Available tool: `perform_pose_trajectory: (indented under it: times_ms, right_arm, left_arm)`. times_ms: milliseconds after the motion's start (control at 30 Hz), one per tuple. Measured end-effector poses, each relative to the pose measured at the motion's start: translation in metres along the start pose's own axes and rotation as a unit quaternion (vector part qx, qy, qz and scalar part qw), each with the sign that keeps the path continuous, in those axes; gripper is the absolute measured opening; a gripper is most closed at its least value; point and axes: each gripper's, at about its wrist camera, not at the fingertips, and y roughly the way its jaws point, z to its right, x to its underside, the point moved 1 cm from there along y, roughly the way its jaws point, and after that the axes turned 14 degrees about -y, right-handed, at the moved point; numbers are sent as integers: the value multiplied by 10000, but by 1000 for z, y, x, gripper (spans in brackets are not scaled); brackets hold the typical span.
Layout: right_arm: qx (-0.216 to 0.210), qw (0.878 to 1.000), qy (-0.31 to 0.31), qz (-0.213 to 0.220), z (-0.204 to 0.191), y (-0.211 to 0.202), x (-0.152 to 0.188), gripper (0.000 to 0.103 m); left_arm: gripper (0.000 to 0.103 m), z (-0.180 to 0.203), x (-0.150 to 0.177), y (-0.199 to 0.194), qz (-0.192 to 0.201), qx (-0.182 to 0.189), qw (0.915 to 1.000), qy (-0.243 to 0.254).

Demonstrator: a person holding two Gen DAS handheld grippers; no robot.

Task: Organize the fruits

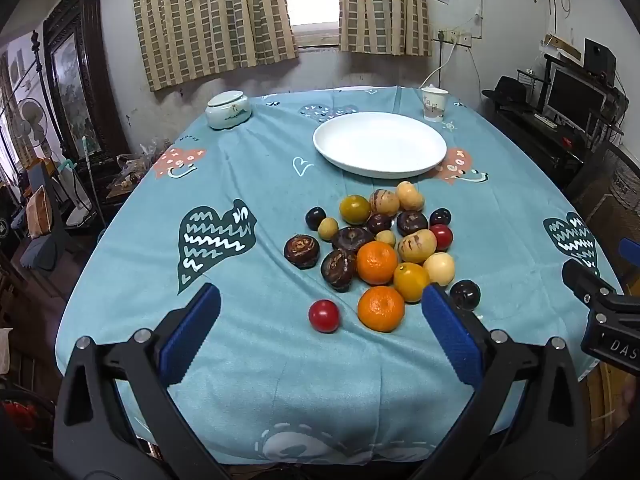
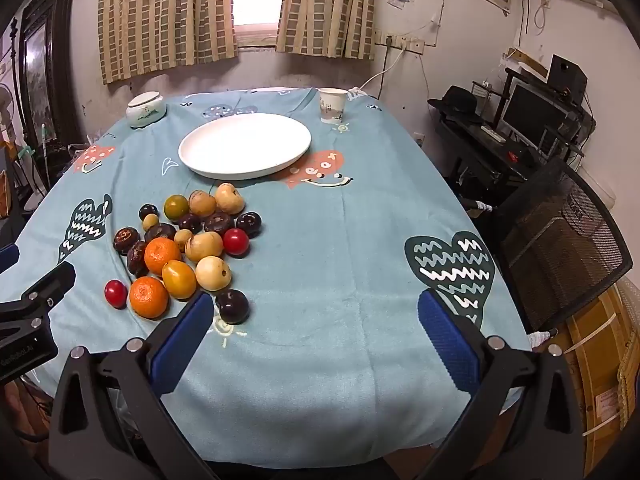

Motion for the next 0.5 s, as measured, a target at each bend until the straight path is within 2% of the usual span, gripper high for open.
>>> perform_pose_trajectory:
  times_ms: [500]
  right_arm:
    - [-42,10000,-18,-22,-7,1,-2,102]
  left_arm:
    - [101,-1,-5,6,-83,-17,10000,-52]
